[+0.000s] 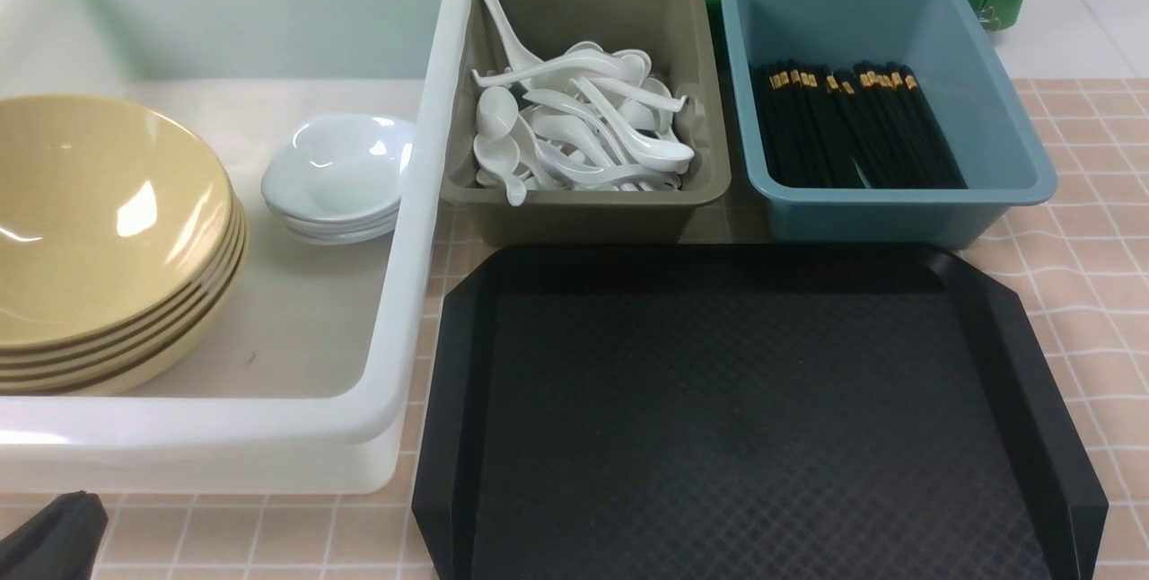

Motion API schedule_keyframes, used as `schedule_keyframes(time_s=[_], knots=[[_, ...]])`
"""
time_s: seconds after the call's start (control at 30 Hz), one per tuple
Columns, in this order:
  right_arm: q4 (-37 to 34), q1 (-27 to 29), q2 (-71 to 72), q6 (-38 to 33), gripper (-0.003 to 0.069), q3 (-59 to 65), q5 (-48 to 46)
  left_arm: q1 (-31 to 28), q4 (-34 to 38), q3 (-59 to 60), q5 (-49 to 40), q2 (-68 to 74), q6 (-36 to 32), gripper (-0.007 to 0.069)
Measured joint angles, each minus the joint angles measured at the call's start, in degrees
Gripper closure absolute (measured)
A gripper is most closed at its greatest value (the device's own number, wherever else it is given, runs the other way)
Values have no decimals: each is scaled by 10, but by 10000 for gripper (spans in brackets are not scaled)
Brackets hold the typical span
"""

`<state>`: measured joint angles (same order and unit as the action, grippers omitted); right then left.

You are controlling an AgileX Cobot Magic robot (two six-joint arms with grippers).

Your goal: On brown table put chopsticks spoon bowls plates into blue grey white boxes.

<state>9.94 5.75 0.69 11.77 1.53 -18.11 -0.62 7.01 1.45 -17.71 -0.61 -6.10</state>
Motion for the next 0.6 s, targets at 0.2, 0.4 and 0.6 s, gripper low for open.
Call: schedule_keyframes(time_s=[0.2, 0.4, 0.6], knots=[[0, 0, 0, 0, 496, 0, 0, 0, 0, 0, 0, 0, 0, 620], [0, 0, 0, 0, 488, 0, 0, 0, 0, 0, 0, 0, 0, 620], [0, 0, 0, 0, 480, 0, 0, 0, 0, 0, 0, 0, 0, 620]])
